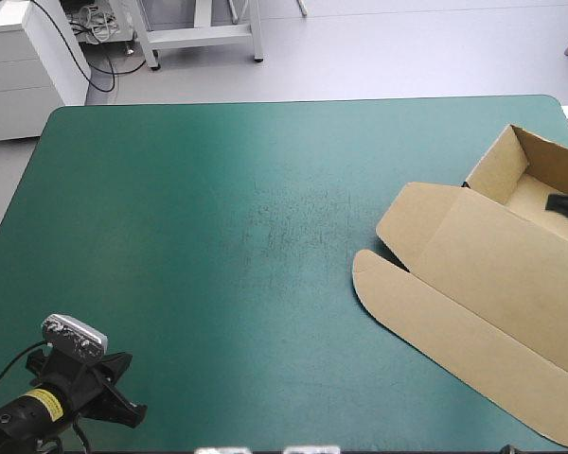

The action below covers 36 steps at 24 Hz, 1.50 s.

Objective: Fold the box

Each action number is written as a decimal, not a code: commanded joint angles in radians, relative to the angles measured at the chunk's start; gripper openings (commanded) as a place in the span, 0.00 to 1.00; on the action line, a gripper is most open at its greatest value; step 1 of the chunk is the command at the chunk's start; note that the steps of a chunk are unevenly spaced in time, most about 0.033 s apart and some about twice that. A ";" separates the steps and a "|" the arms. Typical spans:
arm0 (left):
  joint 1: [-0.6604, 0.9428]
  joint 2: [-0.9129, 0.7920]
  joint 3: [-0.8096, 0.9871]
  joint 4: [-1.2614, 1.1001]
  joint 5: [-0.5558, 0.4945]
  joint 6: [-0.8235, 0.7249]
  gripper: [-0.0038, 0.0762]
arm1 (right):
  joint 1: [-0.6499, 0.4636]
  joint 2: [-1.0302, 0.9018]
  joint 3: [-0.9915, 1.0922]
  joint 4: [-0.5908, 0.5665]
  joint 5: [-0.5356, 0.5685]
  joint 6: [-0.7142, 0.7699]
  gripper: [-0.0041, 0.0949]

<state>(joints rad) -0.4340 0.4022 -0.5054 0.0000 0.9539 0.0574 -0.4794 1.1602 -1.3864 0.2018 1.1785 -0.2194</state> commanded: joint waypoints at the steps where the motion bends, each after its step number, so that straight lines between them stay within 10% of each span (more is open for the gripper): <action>1: -0.004 0.007 -0.023 0.000 -0.054 -0.003 0.04 | 0.082 -0.192 0.107 0.014 -0.052 -0.021 0.04; 23: 0.214 0.007 -0.023 -0.009 -0.054 -0.003 0.04 | 0.311 -1.165 0.846 0.054 -0.016 -0.034 0.04; 36: 0.214 0.007 -0.023 -0.015 -0.056 -0.011 0.04 | 0.311 -1.185 0.853 0.072 -0.034 0.005 0.04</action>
